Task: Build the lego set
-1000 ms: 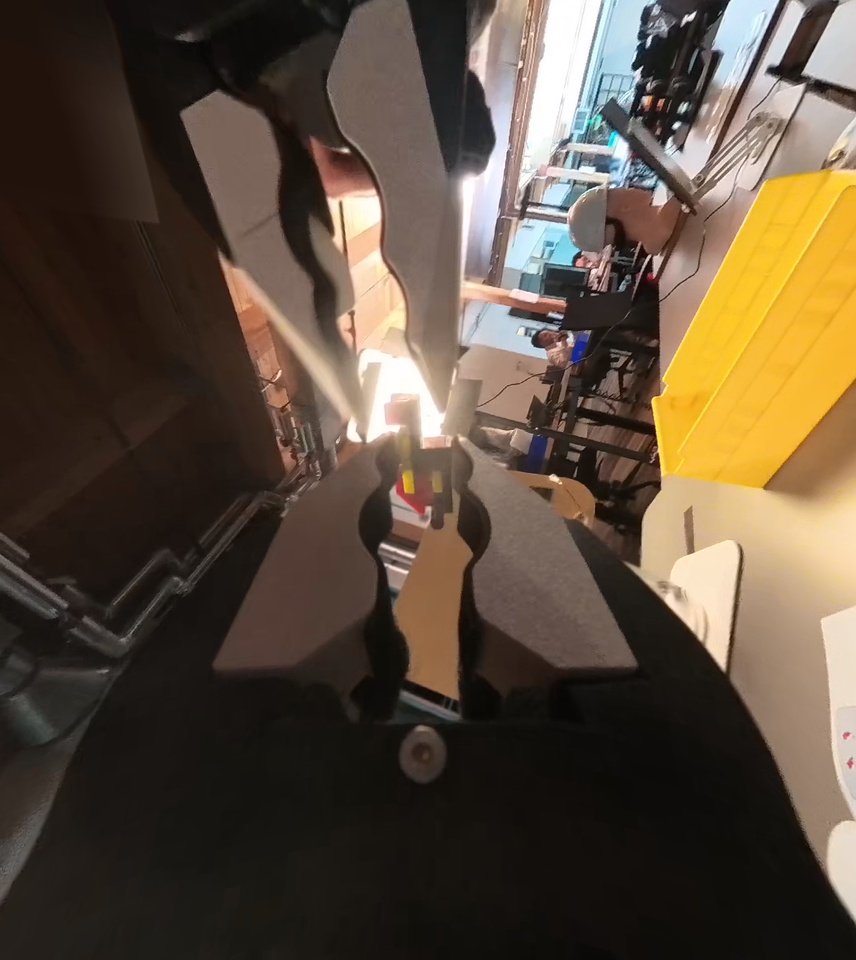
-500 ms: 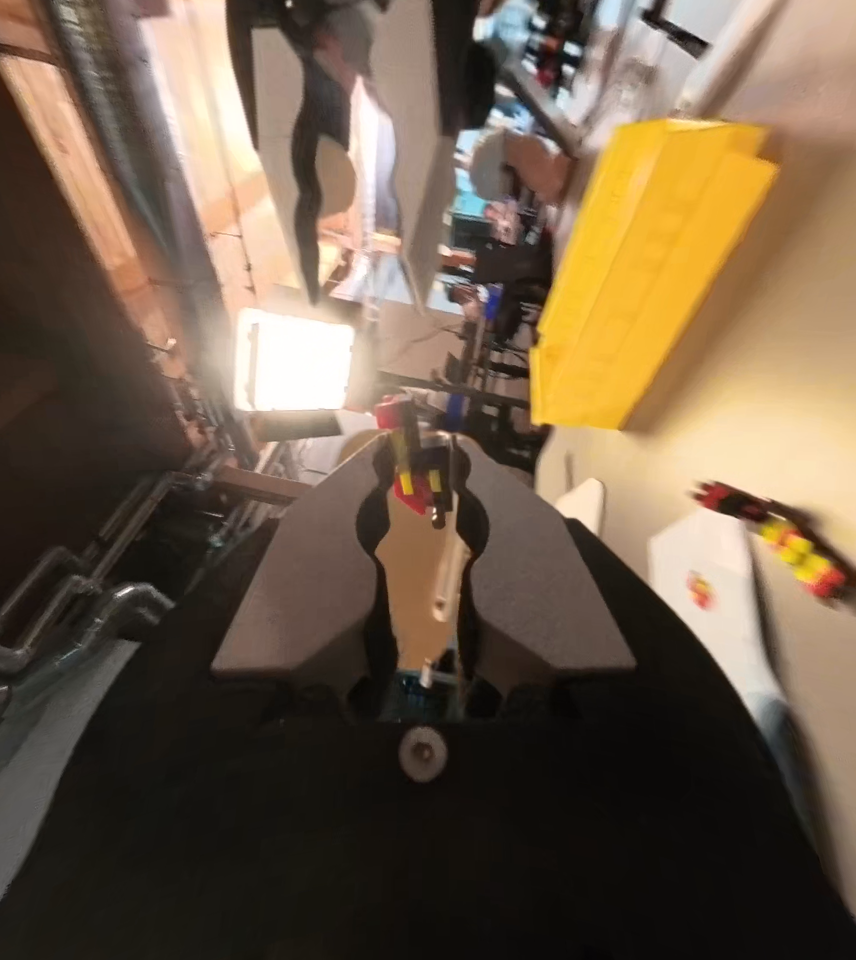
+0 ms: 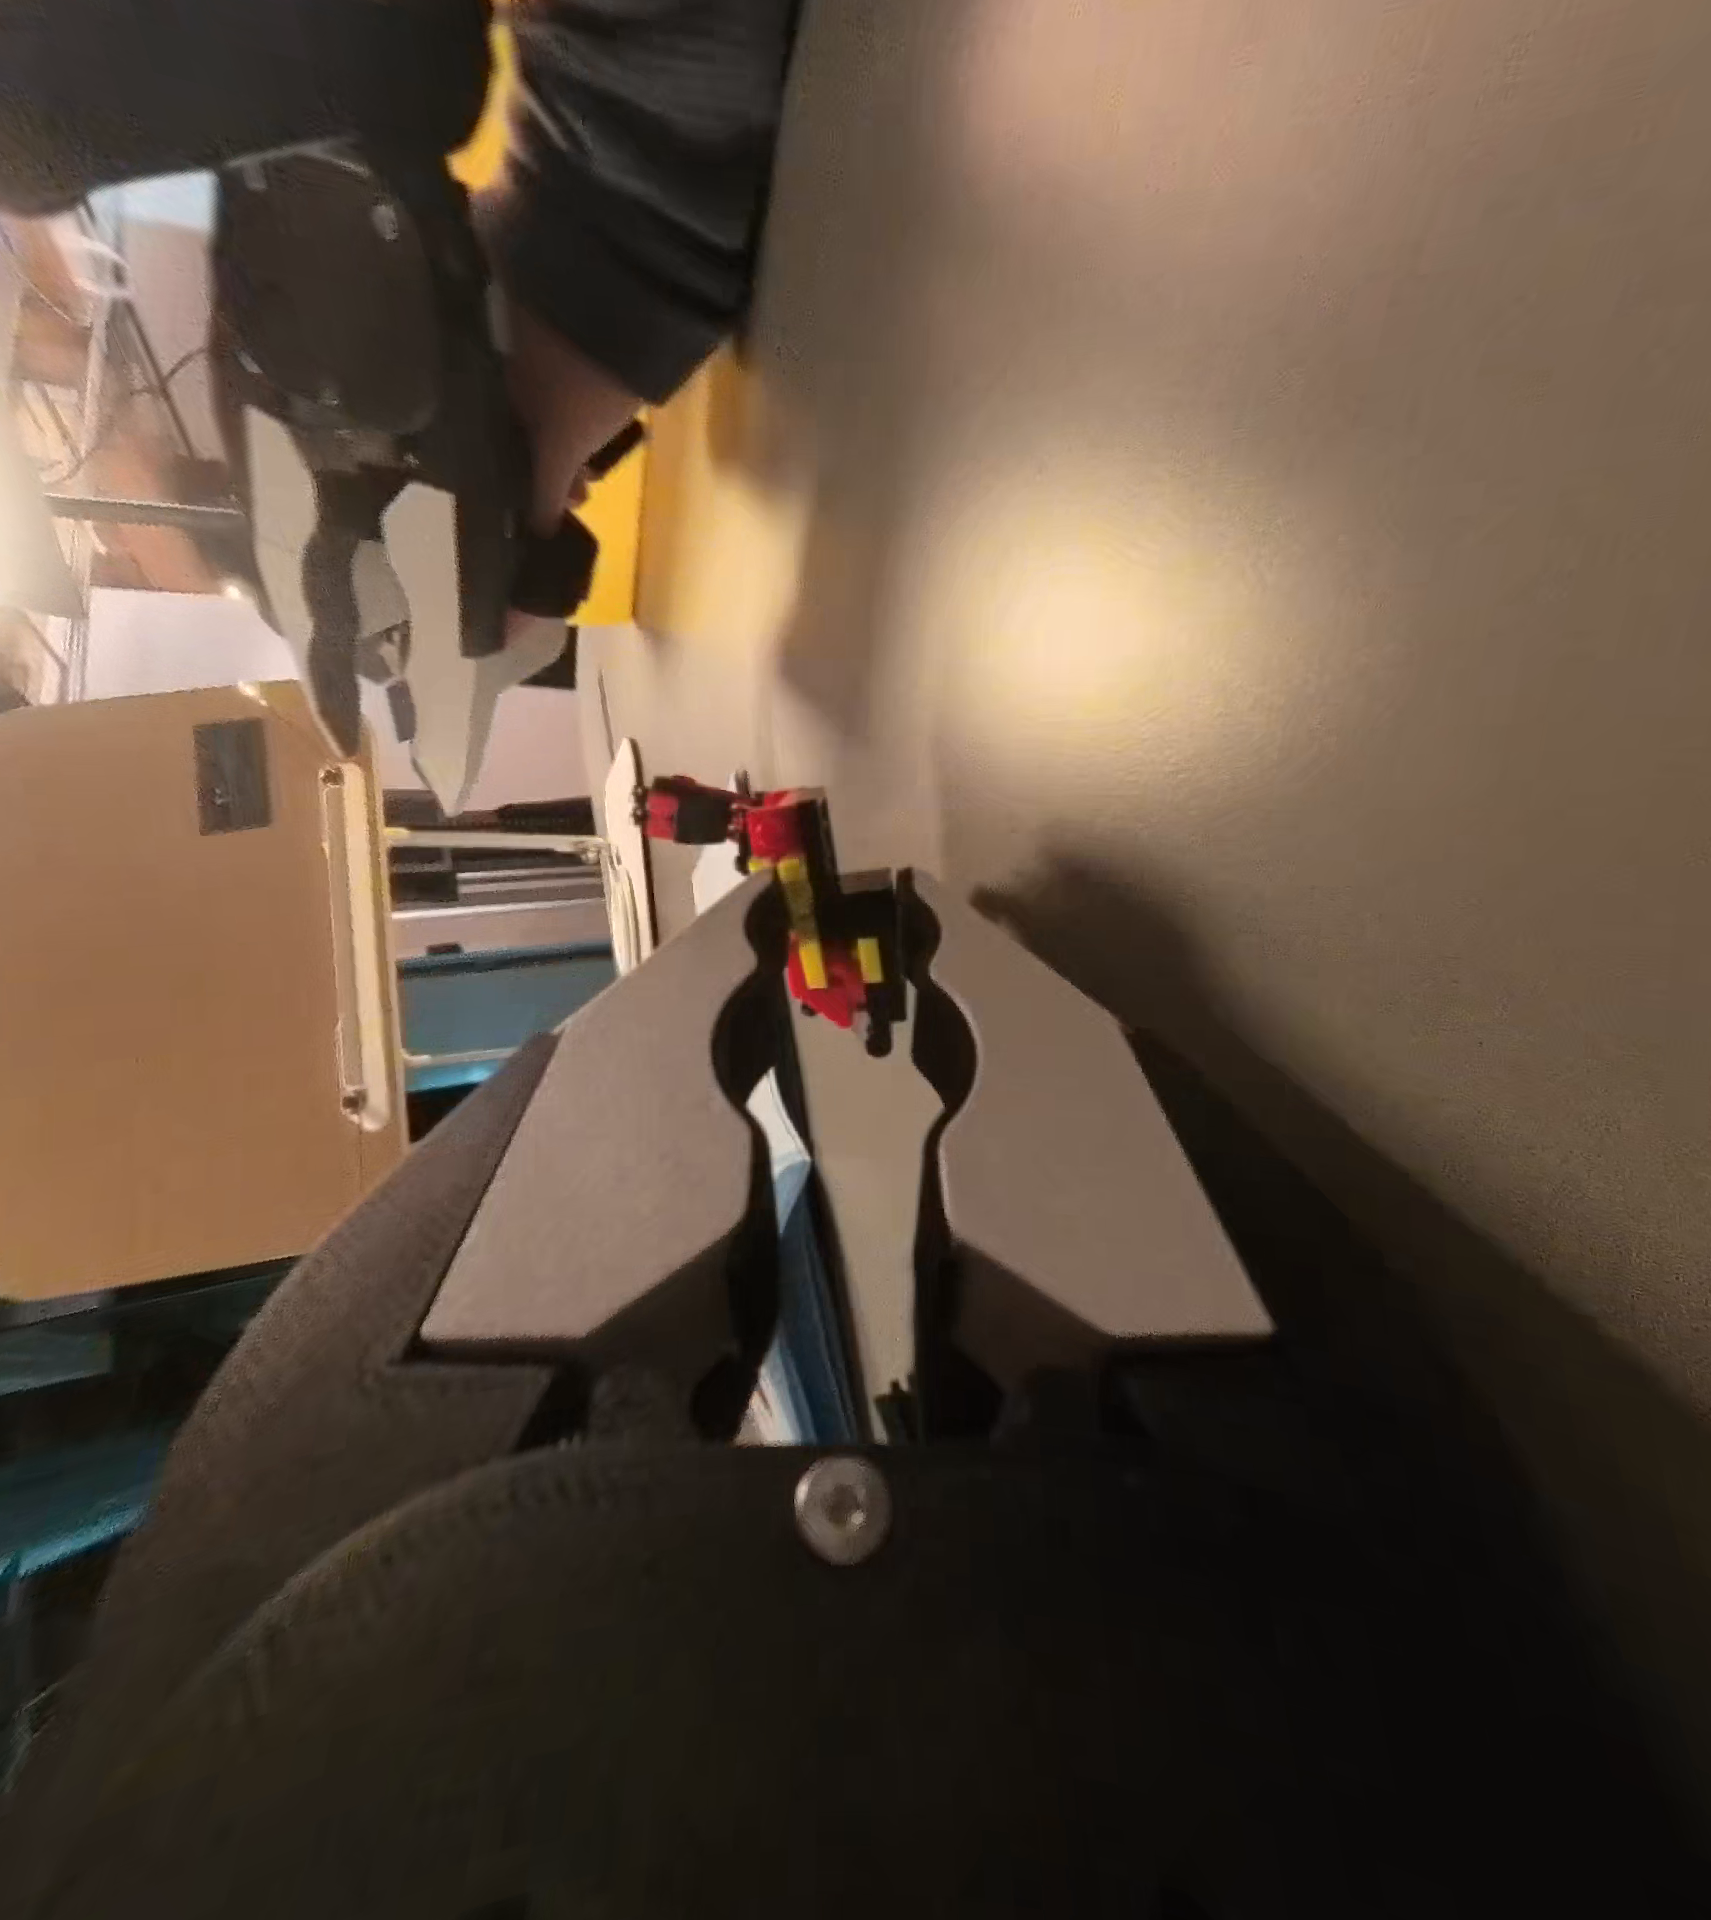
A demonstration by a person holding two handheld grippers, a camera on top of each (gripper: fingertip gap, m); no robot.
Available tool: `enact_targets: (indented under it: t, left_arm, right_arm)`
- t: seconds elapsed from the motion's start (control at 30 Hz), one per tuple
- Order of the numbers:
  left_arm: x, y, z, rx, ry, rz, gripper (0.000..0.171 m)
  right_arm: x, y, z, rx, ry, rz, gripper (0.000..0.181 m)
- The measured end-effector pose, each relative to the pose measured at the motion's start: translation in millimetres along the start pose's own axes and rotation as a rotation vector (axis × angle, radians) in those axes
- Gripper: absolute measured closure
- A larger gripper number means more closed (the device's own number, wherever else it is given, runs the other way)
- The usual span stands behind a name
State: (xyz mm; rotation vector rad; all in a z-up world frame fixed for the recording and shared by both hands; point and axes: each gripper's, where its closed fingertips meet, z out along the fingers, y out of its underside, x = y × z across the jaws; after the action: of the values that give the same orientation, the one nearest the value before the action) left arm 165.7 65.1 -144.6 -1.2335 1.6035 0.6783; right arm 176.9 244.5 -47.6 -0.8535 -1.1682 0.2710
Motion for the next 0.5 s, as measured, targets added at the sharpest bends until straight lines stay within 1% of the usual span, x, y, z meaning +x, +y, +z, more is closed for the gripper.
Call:
enact_targets:
  t: [0.1,0.17,0.3,0.4,0.47,0.5]
  left_arm:
    - [1,2,8,-0.031,-0.021,0.042,0.152]
    - [0,4,10,-0.039,-0.016,0.062,0.152]
    - [2,2,9,-0.010,0.032,0.121,0.150]
    - [-2,-5,3,0.009,0.095,0.052,0.133]
    - [-6,-8,-1,0.014,0.114,0.014,0.118]
    - [-6,-9,-3,0.019,0.128,0.000,0.115]
  right_arm:
    - [-2,-1,-4,0.067,-0.036,-0.065,0.145]
    - [2,-4,-9,0.090,-0.037,-0.040,0.146]
    - [6,-7,-14,0.124,-0.044,0.042,0.146]
    - [5,-7,-14,0.125,-0.050,0.059,0.146]
    - [5,-9,-15,0.133,-0.052,0.065,0.146]
    - [5,-10,-15,0.135,-0.052,0.067,0.145]
